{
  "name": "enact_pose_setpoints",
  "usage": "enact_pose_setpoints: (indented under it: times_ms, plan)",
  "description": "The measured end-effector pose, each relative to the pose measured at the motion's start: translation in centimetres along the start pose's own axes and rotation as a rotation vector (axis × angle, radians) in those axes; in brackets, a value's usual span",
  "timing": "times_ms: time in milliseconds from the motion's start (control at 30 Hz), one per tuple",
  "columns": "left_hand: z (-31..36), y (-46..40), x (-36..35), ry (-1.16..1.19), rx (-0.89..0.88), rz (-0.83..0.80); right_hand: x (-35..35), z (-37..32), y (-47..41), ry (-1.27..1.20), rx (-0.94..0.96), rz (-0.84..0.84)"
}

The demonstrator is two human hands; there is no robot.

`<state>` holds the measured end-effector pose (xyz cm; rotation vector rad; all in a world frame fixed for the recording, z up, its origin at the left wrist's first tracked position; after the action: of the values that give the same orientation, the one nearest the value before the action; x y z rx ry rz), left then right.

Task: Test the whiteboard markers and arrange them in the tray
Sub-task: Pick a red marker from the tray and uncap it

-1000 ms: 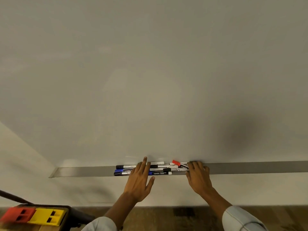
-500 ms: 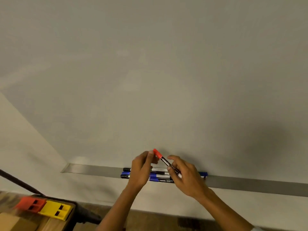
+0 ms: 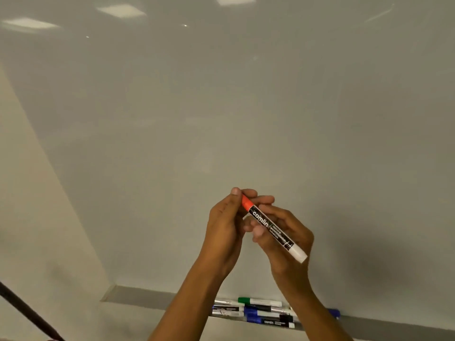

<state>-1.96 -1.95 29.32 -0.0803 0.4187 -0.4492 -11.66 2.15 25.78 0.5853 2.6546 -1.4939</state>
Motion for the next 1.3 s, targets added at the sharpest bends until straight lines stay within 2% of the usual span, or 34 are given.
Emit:
enact_pose_setpoints:
  times_ms: [133, 200, 267, 333, 400, 433, 500, 600, 633, 667, 767, 800, 900, 933, 1000, 1033, 1067, 1167, 1200, 1233, 1300]
  plan:
    - [3.3, -0.1, 0.8, 0.125, 0.032, -0.086, -4.3, 0.2, -1.8, 0.011, 0.029, 0.199]
    - [4.6, -0.3, 1.8, 0.134, 0.047, -0.07, -6.6, 0.2, -2.2, 0.051, 0.08, 0.213]
    - [5.7, -0.6, 2.4, 0.143, 0.08, -0.107, -7.9, 0.1, -2.7, 0.18, 0.222, 0.213]
    - [8.2, -1.9, 4.0, 0.231, 0.073, -0.057, -8.1, -0.5, -2.4, 0.418, 0.455, 0.15]
    - [12.4, -3.6, 6.6, 0.31, -0.065, 0.049, -8.0, -1.2, -0.7, 0.597, 0.665, 0.021]
    - [14.9, -4.3, 7.7, 0.289, -0.157, 0.071, -7.9, -1.5, 0.1, 0.642, 0.687, -0.001]
    - [18.7, -4.8, 8.8, 0.198, -0.306, 0.038, -7.6, -1.5, -0.4, 0.724, 0.608, 0.073]
    - [19.7, -4.5, 7.9, 0.033, -0.308, -0.047, -7.6, -0.6, -5.9, 0.641, 0.337, 0.37]
    - [19.5, -4.4, 7.5, 0.027, -0.298, -0.062, -7.8, -0.3, -7.9, 0.631, 0.306, 0.424]
    - [19.3, -4.4, 7.2, 0.034, -0.287, -0.067, -8.3, 0.1, -9.5, 0.696, 0.361, 0.411]
    - [19.1, -4.8, 7.6, 0.069, -0.249, -0.031, -8.9, 2.8, -10.7, 1.066, 0.634, 0.107]
    - [18.9, -5.0, 7.9, 0.083, -0.241, -0.022, -8.0, 3.8, -10.6, 1.112, 0.646, 0.097]
    - [18.4, -5.3, 8.5, 0.113, -0.22, -0.007, -4.9, 5.5, -9.1, 1.0, 0.504, 0.304]
    - [18.2, -5.3, 8.5, 0.121, -0.213, 0.002, -4.6, 6.0, -8.2, 1.035, 0.544, 0.256]
    - [17.7, -5.3, 8.1, 0.13, -0.194, 0.004, -4.7, 7.0, -5.7, 1.143, 0.666, -0.029]
    - [17.4, -5.3, 7.8, 0.131, -0.186, -0.004, -4.2, 7.0, -5.3, 1.125, 0.65, -0.096]
    - [17.2, -5.3, 7.6, 0.129, -0.181, -0.011, -3.2, 6.4, -5.8, 1.077, 0.588, -0.067]
    - [16.1, -5.4, 7.1, 0.12, -0.159, 0.001, 0.4, 3.4, -10.0, 0.736, 0.302, 0.417]
    - [15.7, -5.5, 6.8, 0.116, -0.148, -0.001, 1.0, 2.3, -11.4, 0.632, 0.284, 0.508]
    - [15.4, -5.6, 6.4, 0.117, -0.136, -0.007, 0.9, 1.5, -12.7, 0.602, 0.328, 0.505]
    - [14.7, -6.0, 5.5, 0.132, -0.108, -0.019, 0.3, 0.7, -13.8, 0.79, 0.477, 0.323]
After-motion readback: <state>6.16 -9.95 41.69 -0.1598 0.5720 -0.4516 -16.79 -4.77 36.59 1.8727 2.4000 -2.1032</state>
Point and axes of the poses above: each hand's wrist, its own y-axis away from the middle knuckle, its own x-axis out of the back of the hand, z = x × y, the point moved 2 cm from there along -y, towards the middle knuckle, and after that the axes turned 7 degrees about x, right-handed, at the moved point
